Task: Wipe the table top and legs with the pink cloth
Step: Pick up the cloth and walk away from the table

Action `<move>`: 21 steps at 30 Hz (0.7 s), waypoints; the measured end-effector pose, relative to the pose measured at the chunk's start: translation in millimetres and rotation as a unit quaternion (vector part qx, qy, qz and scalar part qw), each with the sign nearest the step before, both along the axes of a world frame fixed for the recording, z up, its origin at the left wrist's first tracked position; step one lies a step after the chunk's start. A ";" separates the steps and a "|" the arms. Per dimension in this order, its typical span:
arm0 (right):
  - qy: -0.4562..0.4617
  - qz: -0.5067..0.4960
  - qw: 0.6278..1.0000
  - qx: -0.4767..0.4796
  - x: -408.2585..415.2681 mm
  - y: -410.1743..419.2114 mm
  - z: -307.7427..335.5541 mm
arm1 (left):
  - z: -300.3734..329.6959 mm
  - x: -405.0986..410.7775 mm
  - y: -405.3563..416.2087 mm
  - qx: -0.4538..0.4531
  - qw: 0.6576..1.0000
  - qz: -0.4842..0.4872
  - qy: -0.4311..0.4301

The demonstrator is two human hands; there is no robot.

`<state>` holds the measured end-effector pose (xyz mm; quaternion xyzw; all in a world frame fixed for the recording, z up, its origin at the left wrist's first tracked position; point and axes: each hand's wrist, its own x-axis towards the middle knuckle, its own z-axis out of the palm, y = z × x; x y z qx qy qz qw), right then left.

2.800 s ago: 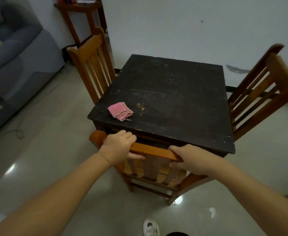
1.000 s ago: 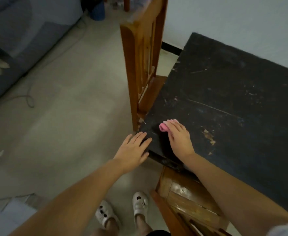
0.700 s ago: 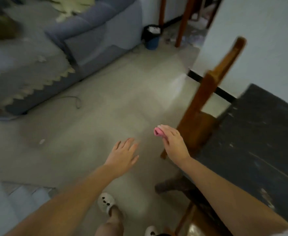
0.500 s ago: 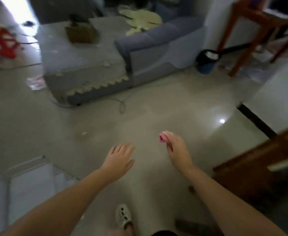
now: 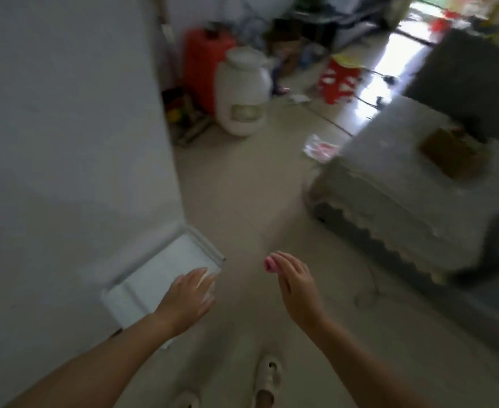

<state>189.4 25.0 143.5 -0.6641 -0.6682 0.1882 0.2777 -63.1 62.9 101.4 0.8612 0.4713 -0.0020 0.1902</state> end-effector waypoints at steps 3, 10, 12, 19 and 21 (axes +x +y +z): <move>0.020 0.115 0.993 -0.021 -10.8 61.2 -4.2 | -17.3 -13.0 -7.2 -0.018 0.986 0.163 -0.014; 0.056 0.322 0.944 -0.052 -78.5 157.8 -81.4 | -98.8 -13.2 -7.6 -0.054 0.923 0.381 0.030; 0.049 0.369 0.927 -0.054 -111.6 168.2 -121.6 | -134.3 -13.4 -6.8 -0.054 0.900 0.432 0.034; -0.066 0.449 0.887 -0.085 -171.2 177.0 -236.4 | -223.3 -17.7 -18.9 0.027 0.867 0.494 0.064; -0.131 0.476 0.869 -0.041 -168.0 173.5 -259.0 | -234.9 -17.1 -22.7 0.059 0.865 0.494 0.069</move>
